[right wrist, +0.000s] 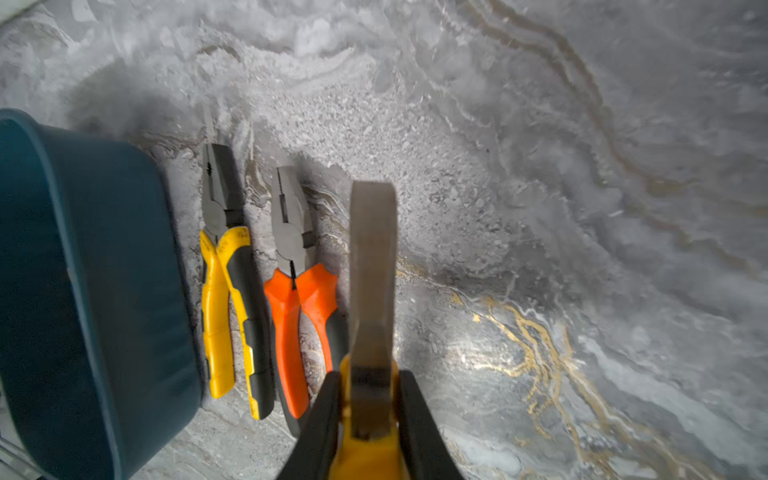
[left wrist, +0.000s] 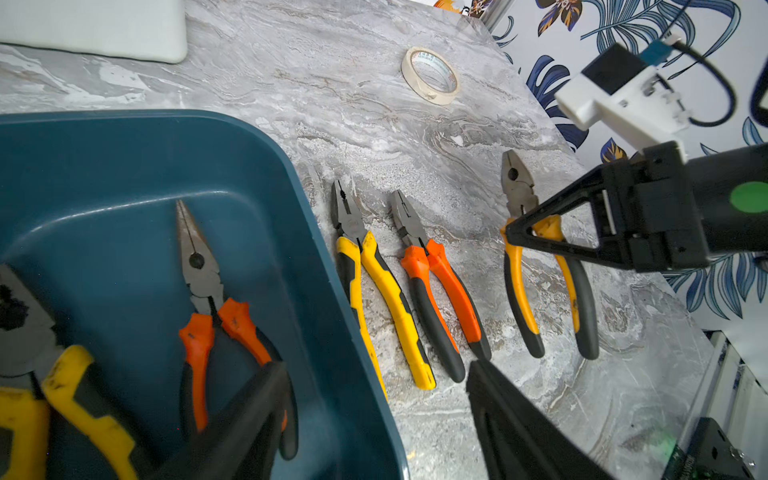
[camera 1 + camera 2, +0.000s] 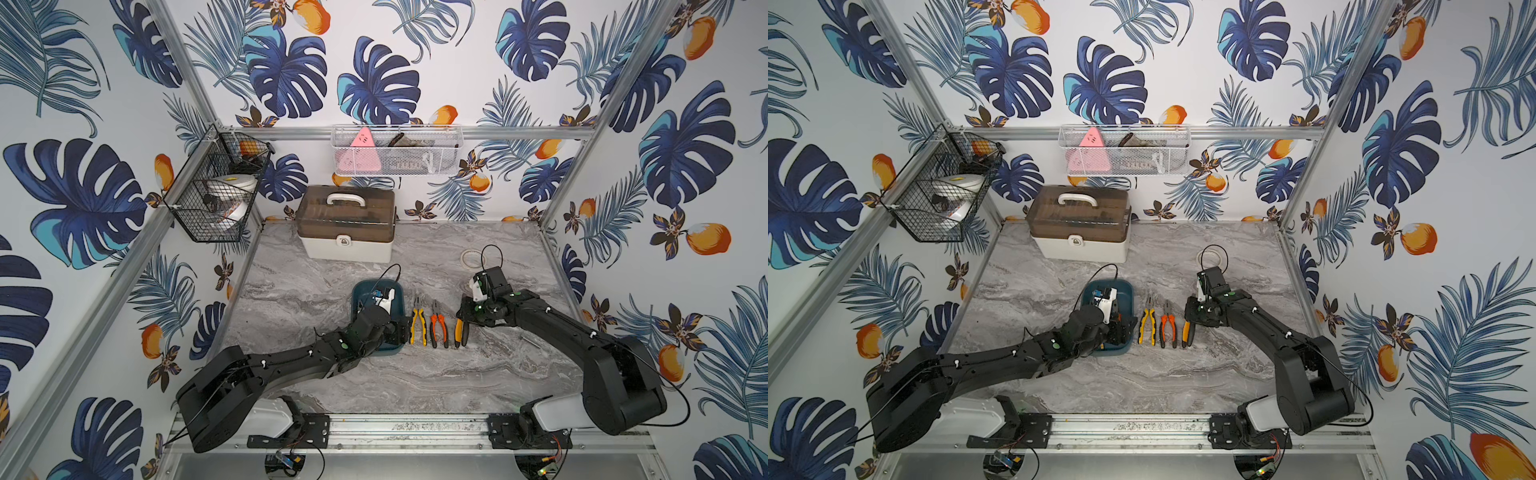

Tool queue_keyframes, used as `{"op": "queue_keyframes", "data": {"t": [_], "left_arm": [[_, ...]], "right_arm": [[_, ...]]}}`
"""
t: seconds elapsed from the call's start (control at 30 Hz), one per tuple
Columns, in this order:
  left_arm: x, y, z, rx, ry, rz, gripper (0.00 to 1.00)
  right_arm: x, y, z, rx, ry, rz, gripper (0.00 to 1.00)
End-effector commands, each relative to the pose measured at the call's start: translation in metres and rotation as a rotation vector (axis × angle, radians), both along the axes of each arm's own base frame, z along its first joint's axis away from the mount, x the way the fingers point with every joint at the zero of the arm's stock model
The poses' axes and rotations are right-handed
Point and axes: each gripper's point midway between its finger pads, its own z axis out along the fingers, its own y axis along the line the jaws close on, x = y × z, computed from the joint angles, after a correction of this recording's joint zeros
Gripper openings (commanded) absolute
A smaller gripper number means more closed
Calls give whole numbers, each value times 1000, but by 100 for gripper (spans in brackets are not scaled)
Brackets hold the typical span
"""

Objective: Take the pliers out of the storage box
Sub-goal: Place the pliers at the center of the board.

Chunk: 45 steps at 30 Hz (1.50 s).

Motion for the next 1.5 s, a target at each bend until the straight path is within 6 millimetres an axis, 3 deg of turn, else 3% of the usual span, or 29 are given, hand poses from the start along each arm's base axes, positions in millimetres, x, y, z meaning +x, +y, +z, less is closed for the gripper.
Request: {"op": "queue_keyframes", "data": {"t": [0.0, 0.13, 0.3, 0.77, 0.93, 1.27, 1.33, 1.47], "left_arm": [[1, -8, 6, -33, -3, -22, 76], [2, -9, 6, -25, -1, -25, 75], [1, -8, 7, -31, -9, -25, 75], [1, -13, 2, -28, 6, -47, 75], [1, -17, 0, -26, 16, -57, 75], [1, -16, -1, -22, 16, -56, 74], [1, -16, 0, -24, 13, -55, 74], [1, -16, 0, -20, 13, -56, 74]], "right_arm": [[10, 13, -5, 59, -32, 73, 0], [22, 16, -19, 131, -33, 91, 0], [30, 9, -23, 142, -27, 73, 0], [23, 3, -45, 133, 42, 47, 7], [20, -7, -42, 86, 35, 10, 30], [16, -17, -42, 47, 33, -22, 44], [17, -18, -42, 37, 30, -27, 54], [19, -17, -40, 43, 21, -26, 64]]}}
